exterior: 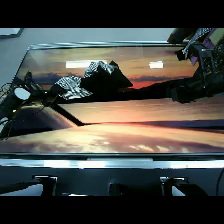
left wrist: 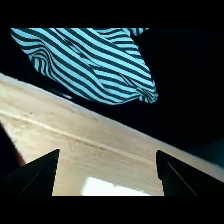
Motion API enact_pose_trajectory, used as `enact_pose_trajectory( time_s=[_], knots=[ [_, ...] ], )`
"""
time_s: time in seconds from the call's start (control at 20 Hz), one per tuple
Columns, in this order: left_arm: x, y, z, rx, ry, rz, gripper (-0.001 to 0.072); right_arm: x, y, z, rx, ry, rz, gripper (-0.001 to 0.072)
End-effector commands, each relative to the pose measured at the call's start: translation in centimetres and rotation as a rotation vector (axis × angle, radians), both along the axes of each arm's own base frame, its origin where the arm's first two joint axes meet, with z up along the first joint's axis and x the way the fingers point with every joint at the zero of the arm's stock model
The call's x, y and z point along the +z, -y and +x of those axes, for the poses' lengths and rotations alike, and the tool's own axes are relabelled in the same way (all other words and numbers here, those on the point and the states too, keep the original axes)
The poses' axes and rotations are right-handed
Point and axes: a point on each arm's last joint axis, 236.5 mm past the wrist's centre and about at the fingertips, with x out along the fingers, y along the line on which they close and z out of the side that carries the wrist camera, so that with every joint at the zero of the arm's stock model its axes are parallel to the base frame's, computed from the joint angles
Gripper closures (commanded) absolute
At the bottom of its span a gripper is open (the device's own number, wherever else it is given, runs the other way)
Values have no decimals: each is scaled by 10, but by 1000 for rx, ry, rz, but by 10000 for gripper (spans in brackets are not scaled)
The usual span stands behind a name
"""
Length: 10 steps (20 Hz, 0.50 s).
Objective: Fold the clothes and pants, and hang the long-sleeved shirts on hangers.
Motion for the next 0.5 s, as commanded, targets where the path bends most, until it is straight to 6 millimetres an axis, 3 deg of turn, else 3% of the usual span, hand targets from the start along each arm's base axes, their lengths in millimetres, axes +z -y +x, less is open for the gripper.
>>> enact_pose_trajectory(
  time_s=[0.0,0.1,0.25,0.45],
  knots=[
    [-50,11,27,53,-50,-84,5,0,0,0,-1,0,1,684],
    [-60,16,37,56,-43,-77,4,0,0,0,-1,0,1,684],
    [-53,10,62,117,66,-45,5,0,0,0,-1,0,1,684],
    [-70,7,67,178,45,-67,6,0,0,0,-1,0,1,684]
  ],
)
